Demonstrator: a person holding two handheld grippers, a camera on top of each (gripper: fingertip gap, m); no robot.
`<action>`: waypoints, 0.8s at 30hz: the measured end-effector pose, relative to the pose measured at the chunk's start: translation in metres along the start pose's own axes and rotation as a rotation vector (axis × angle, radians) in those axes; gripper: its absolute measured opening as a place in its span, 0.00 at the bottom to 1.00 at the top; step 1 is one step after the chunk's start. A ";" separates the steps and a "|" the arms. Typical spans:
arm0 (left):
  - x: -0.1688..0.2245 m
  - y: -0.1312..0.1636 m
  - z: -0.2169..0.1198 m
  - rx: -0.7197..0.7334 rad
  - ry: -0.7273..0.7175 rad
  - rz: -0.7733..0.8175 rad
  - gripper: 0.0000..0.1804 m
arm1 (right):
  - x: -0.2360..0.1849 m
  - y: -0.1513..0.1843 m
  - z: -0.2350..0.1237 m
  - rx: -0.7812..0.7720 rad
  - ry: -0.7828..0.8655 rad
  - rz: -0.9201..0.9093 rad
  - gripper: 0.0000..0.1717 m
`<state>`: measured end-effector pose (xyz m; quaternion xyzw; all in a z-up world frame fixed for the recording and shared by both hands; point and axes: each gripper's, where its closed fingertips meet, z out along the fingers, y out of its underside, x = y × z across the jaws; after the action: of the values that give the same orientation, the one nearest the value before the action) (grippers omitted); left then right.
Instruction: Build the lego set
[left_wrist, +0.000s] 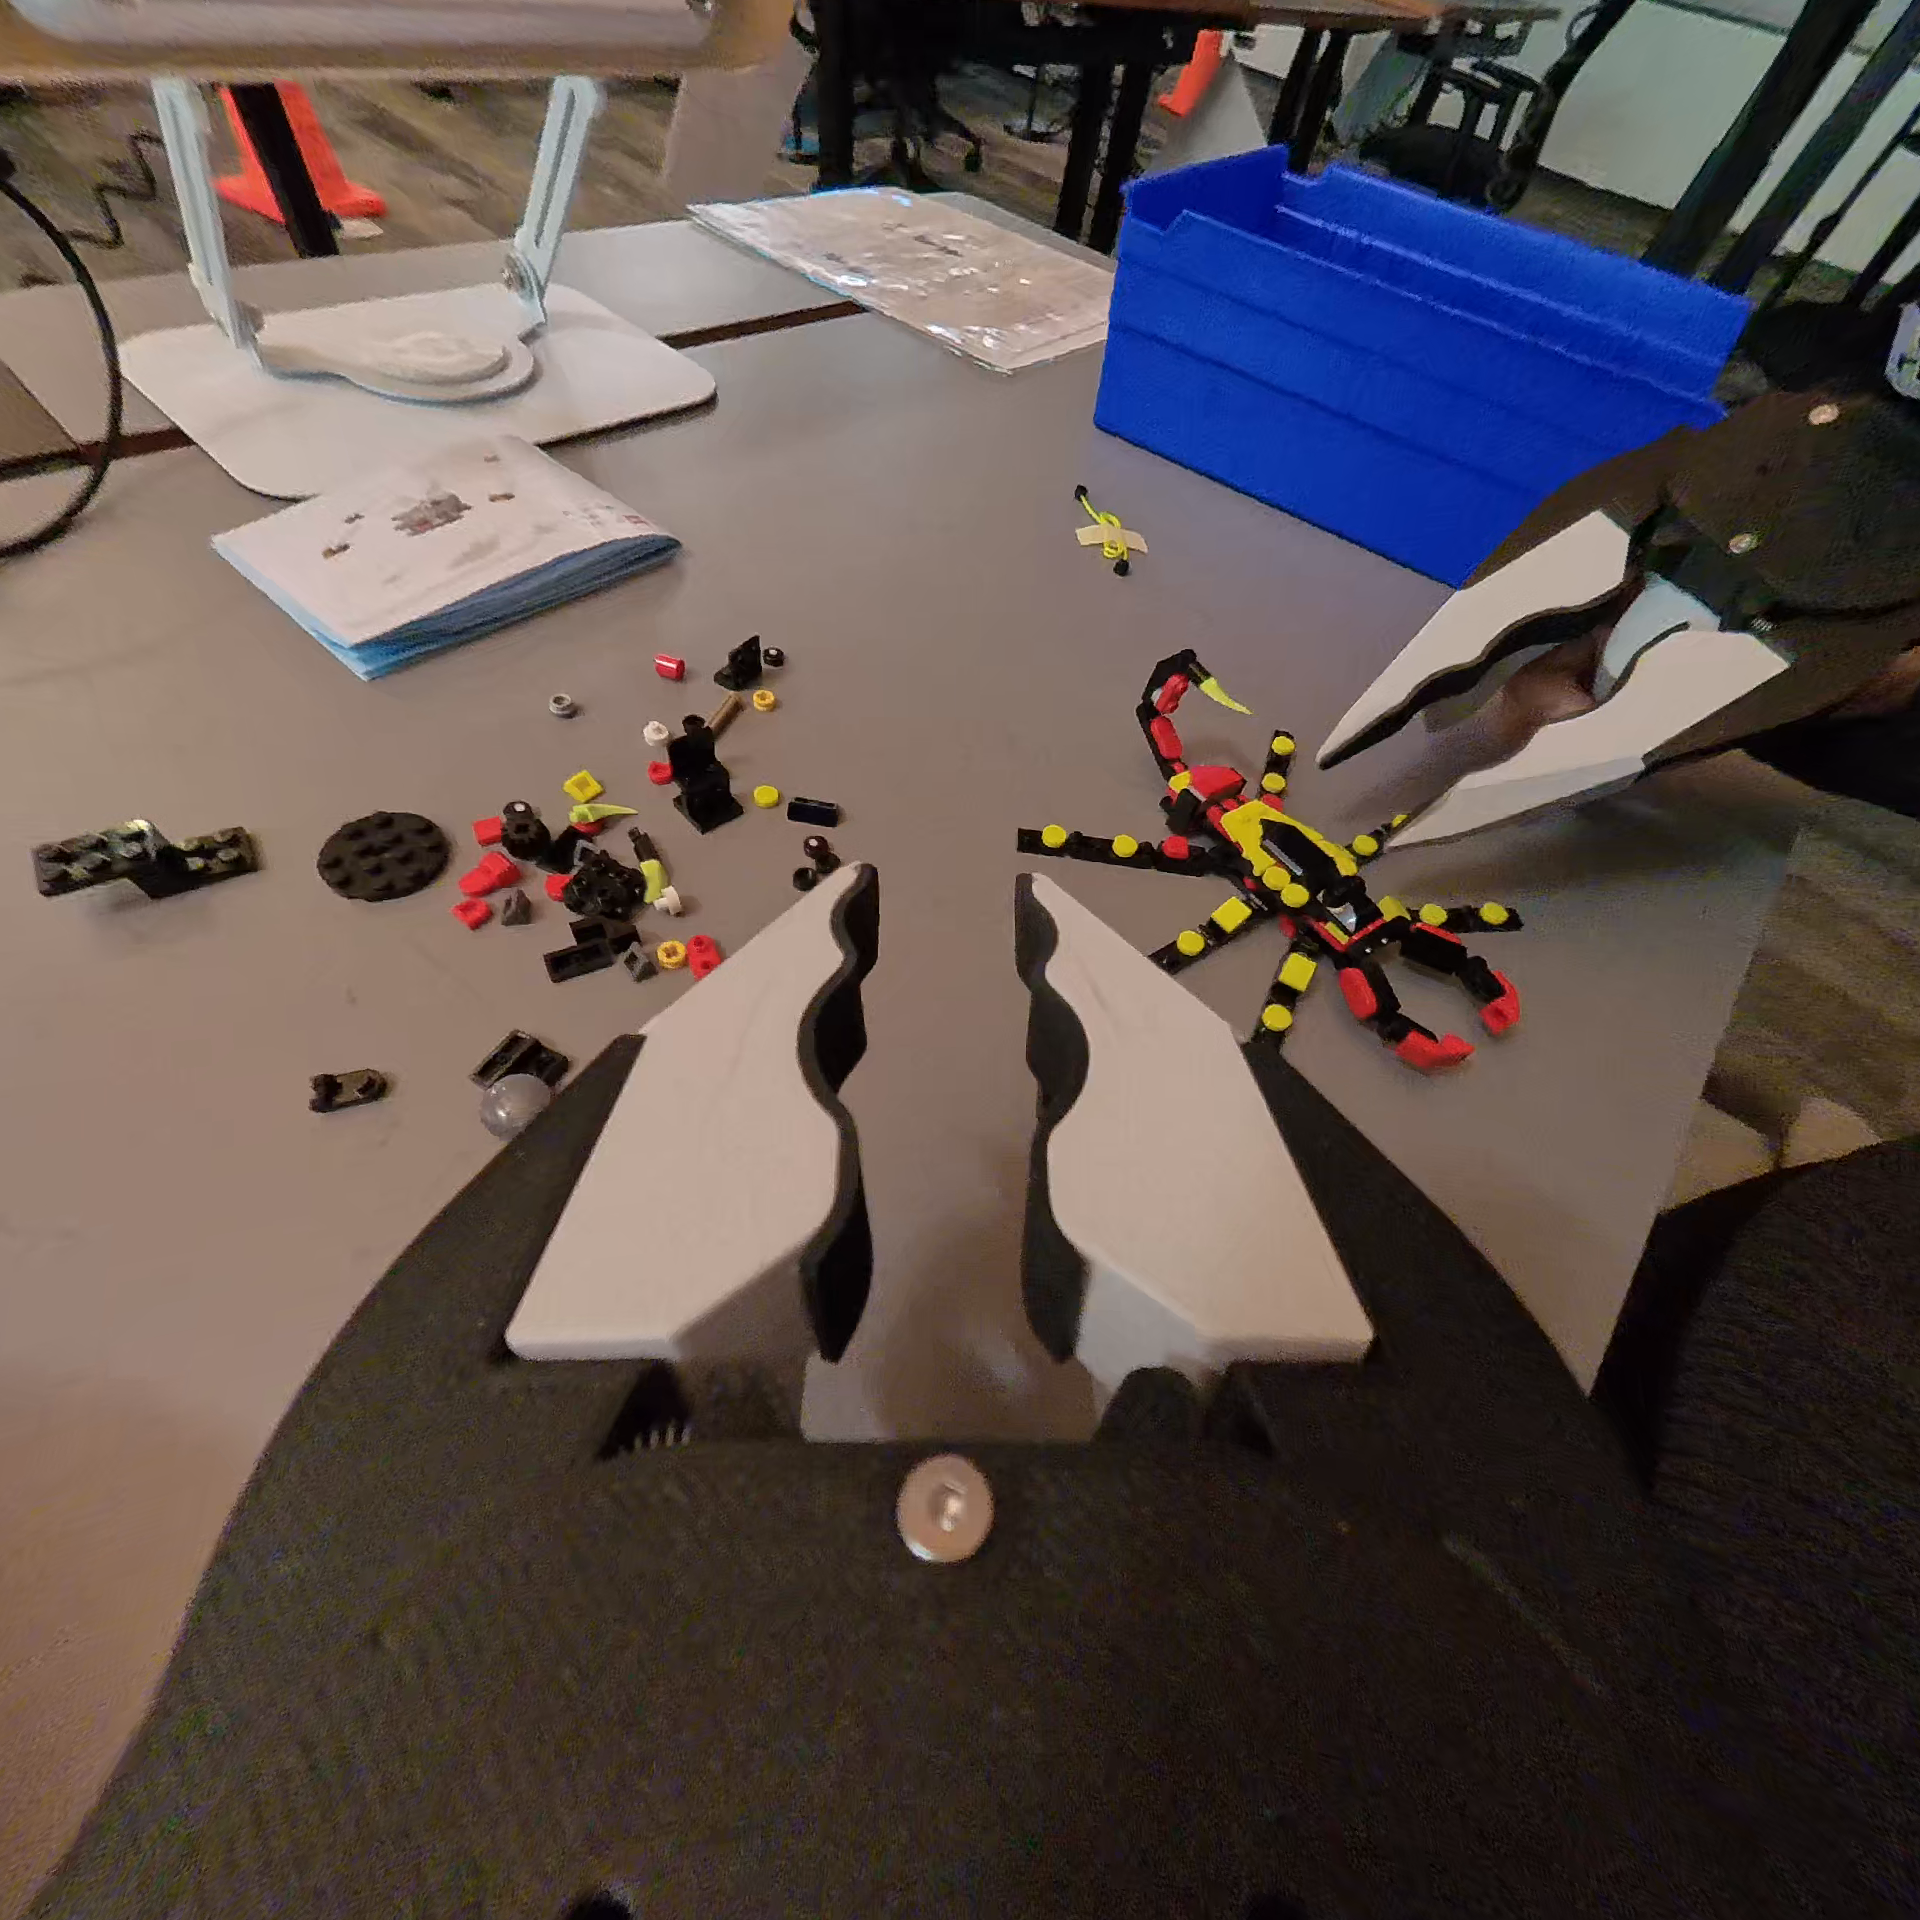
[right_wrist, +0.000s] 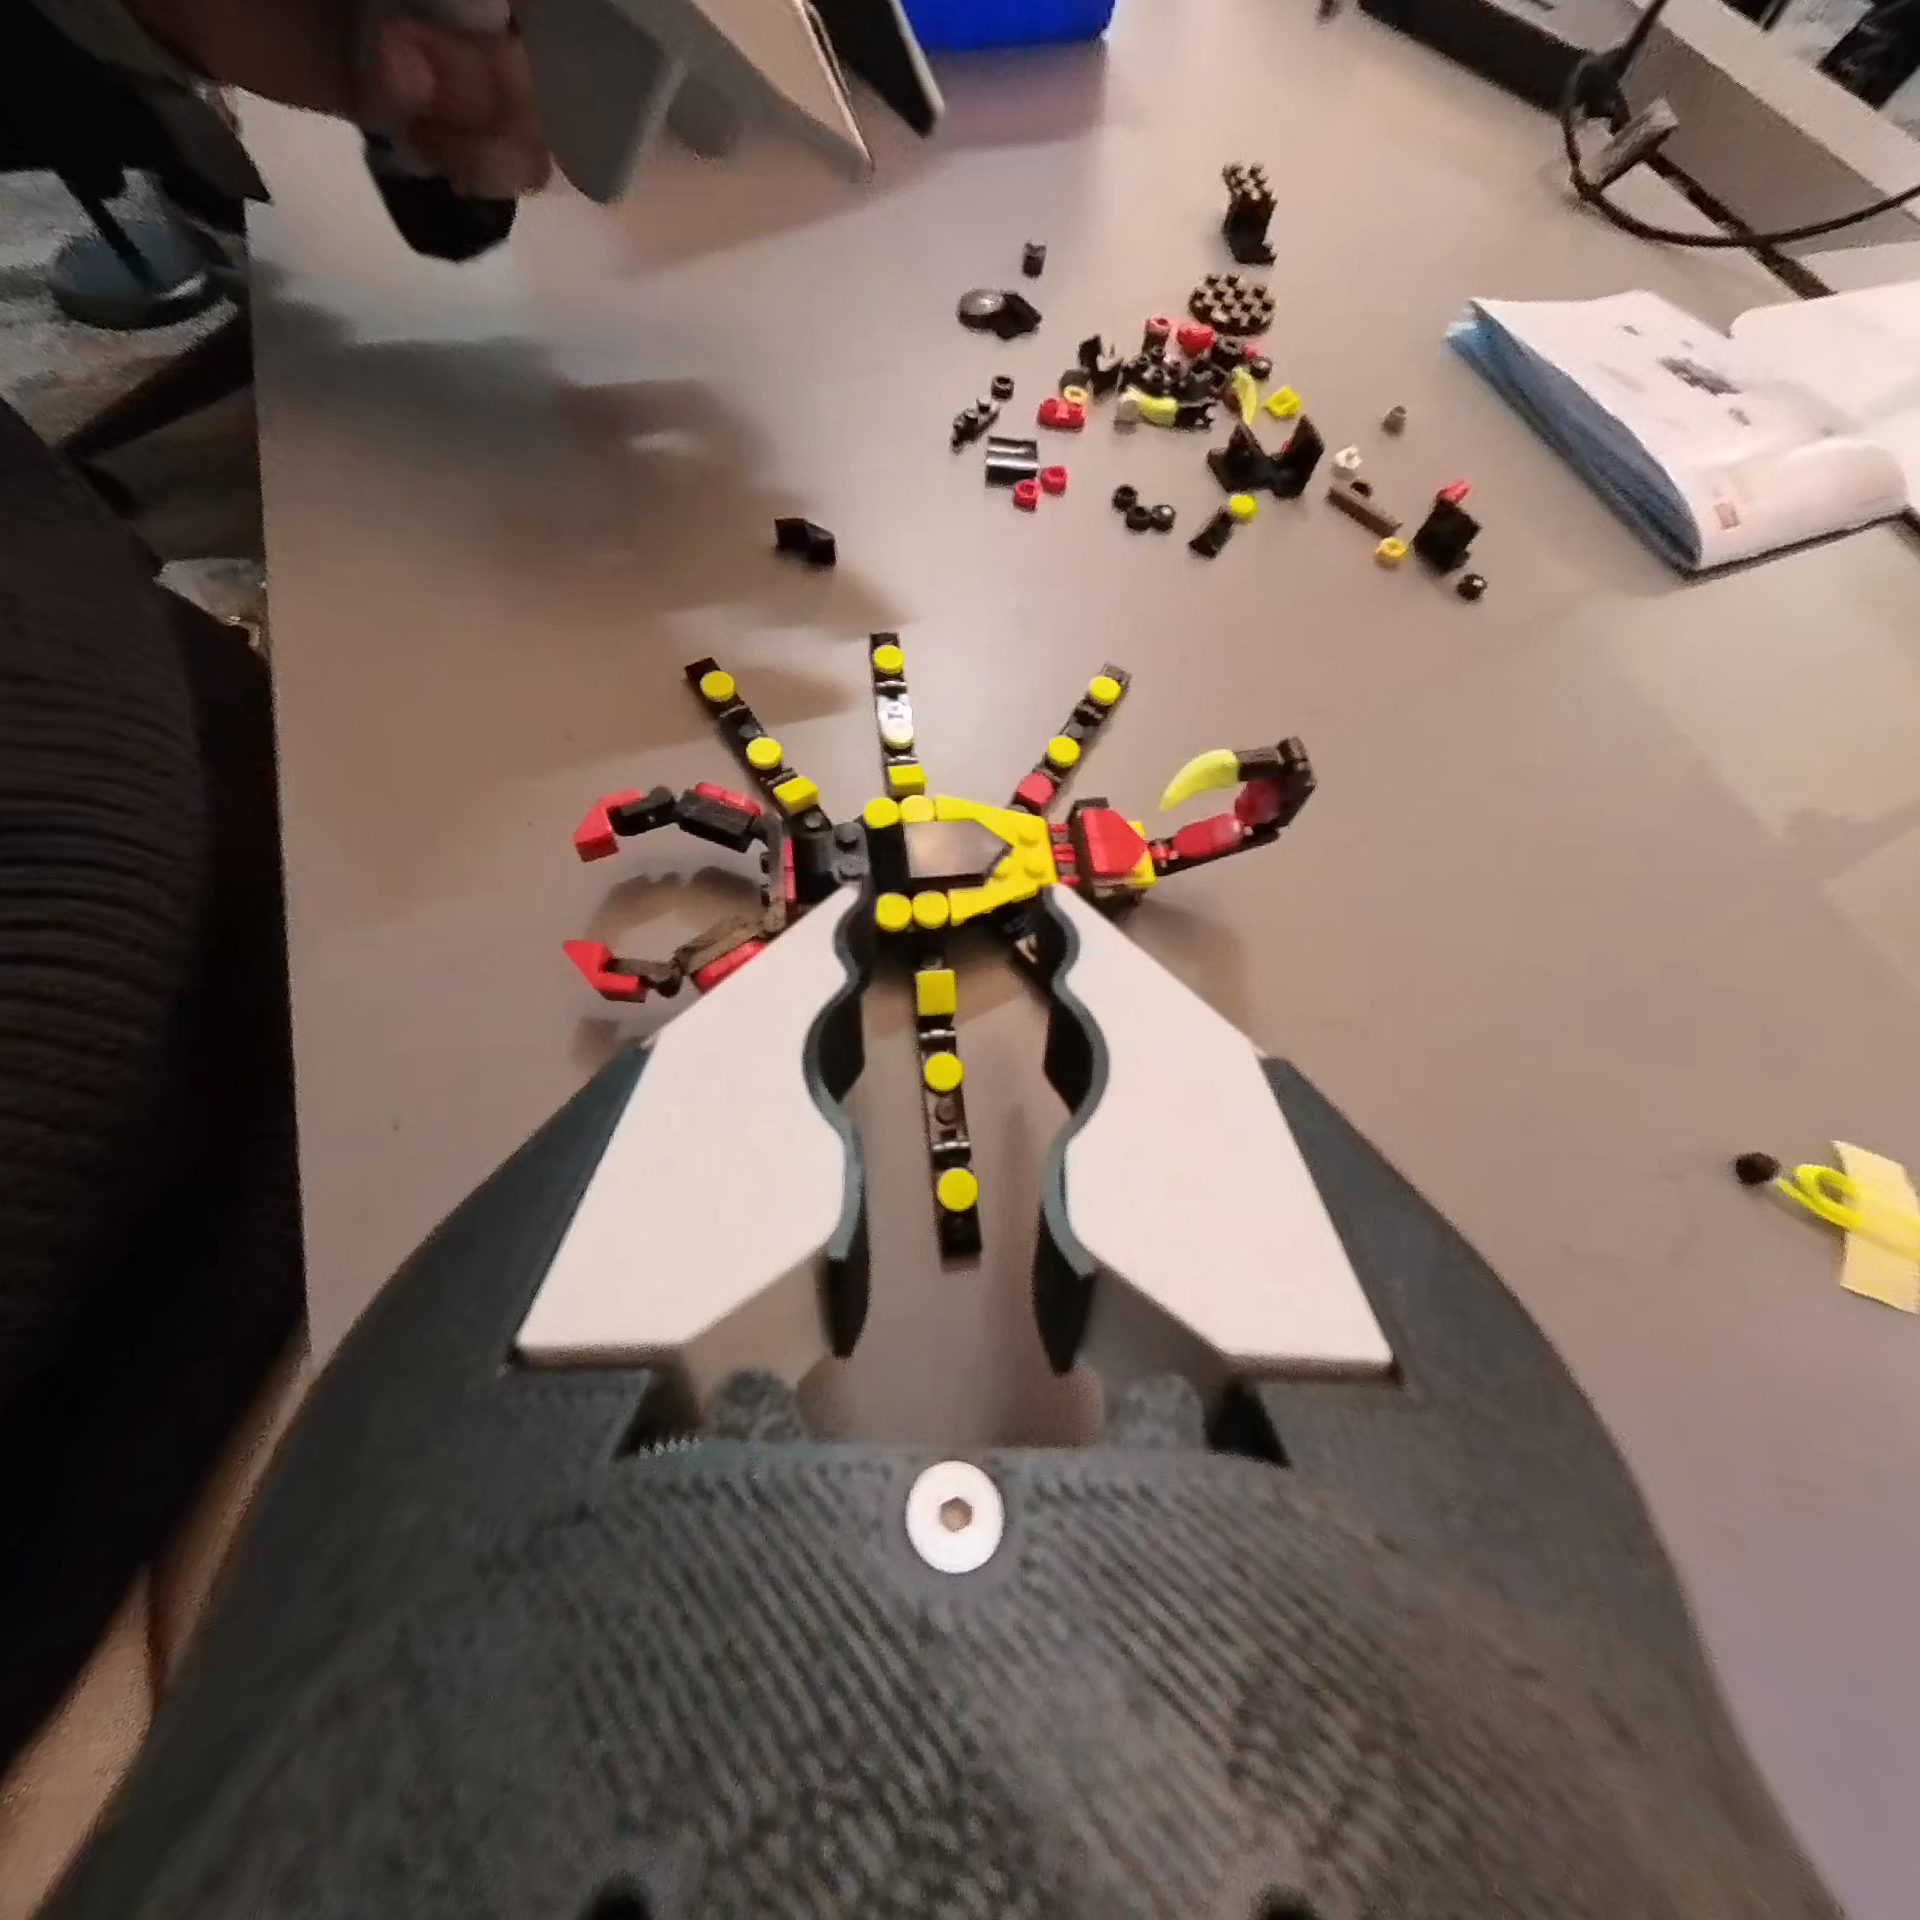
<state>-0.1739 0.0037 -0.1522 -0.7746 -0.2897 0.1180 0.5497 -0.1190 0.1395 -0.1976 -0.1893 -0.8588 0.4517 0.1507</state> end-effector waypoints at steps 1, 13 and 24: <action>-0.001 -0.002 -0.001 0.007 -0.012 0.019 0.13 | 0.003 0.000 0.000 -0.009 0.027 -0.008 0.15; 0.002 0.001 0.004 -0.004 -0.059 0.098 0.13 | -0.007 -0.013 0.016 -0.018 0.039 -0.055 0.17; 0.000 0.005 0.006 -0.018 -0.059 0.089 0.14 | -0.009 0.024 0.011 -0.146 -0.050 0.065 0.16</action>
<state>-0.1754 0.0074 -0.1590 -0.7878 -0.2720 0.1627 0.5281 -0.1111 0.1403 -0.2244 -0.2164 -0.8862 0.3973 0.1001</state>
